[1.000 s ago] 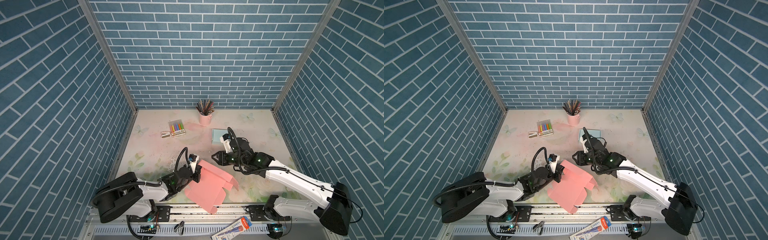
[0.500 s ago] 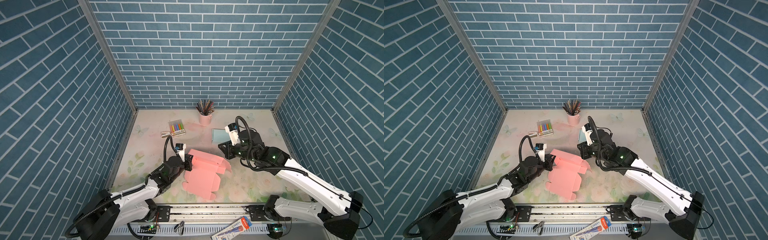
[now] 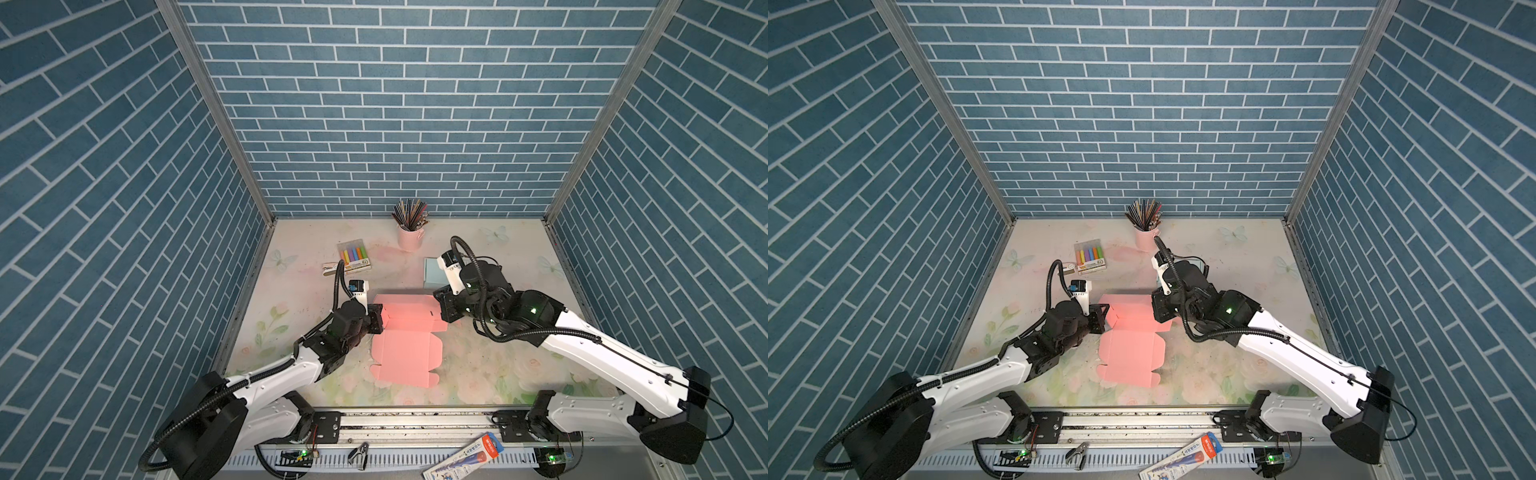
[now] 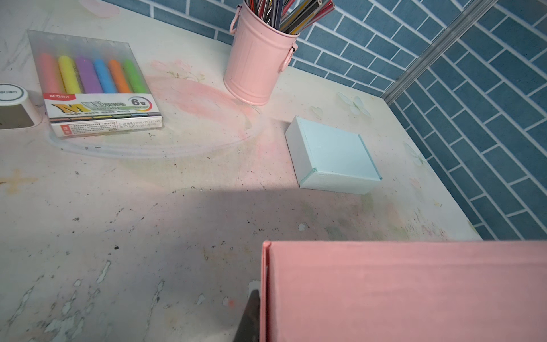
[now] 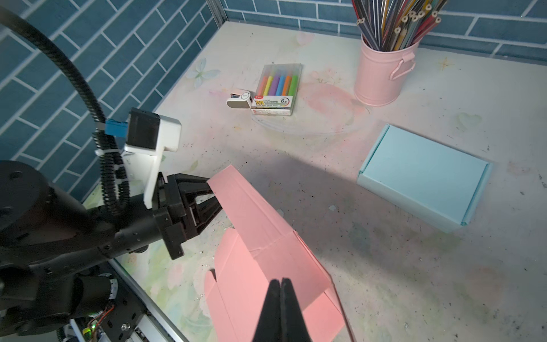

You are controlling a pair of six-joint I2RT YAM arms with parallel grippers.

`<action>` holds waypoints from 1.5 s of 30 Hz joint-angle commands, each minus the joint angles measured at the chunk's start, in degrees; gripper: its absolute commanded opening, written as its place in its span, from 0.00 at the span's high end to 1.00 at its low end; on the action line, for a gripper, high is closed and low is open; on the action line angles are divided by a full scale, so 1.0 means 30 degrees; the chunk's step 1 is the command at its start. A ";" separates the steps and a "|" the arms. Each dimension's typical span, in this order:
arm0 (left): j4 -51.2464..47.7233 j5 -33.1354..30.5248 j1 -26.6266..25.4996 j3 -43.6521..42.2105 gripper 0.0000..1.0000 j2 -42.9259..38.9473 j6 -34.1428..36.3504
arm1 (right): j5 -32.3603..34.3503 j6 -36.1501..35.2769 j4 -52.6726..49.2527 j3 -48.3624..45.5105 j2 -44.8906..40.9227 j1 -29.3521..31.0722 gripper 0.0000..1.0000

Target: Fold the paper box

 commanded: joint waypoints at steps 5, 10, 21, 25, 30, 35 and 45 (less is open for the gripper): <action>-0.0118 0.0398 0.0206 0.0870 0.89 0.0147 -0.0479 | 0.0964 -0.0629 -0.0446 0.0409 0.1381 0.0444 1.00; -0.0046 0.0734 0.0278 0.1077 0.89 0.0214 -0.0484 | 0.1511 -0.0626 -0.0746 0.0471 0.2093 0.0872 1.00; 0.0206 0.1639 0.0378 0.1145 0.89 -0.0159 -0.0880 | 0.0588 -0.0968 0.1511 0.0120 0.2377 0.1199 1.00; 0.0627 0.2556 0.0886 0.0848 0.89 -0.0282 -0.1490 | 0.0353 -0.1047 0.2627 -0.0759 0.1257 0.1194 1.00; 0.0825 0.4322 0.2563 0.0636 0.89 -0.0528 -0.1907 | 0.0398 -0.1309 0.4066 -0.2315 -0.1043 0.1194 1.00; 0.0867 0.6148 0.4255 0.0696 0.89 -0.0650 -0.2505 | 0.0020 -0.1501 0.7343 -0.5080 -0.3669 0.1176 1.00; 0.1036 0.7513 0.5548 0.0666 0.89 -0.1660 -0.3541 | -0.1192 0.0453 1.2249 -0.9764 -0.6327 -0.0042 1.00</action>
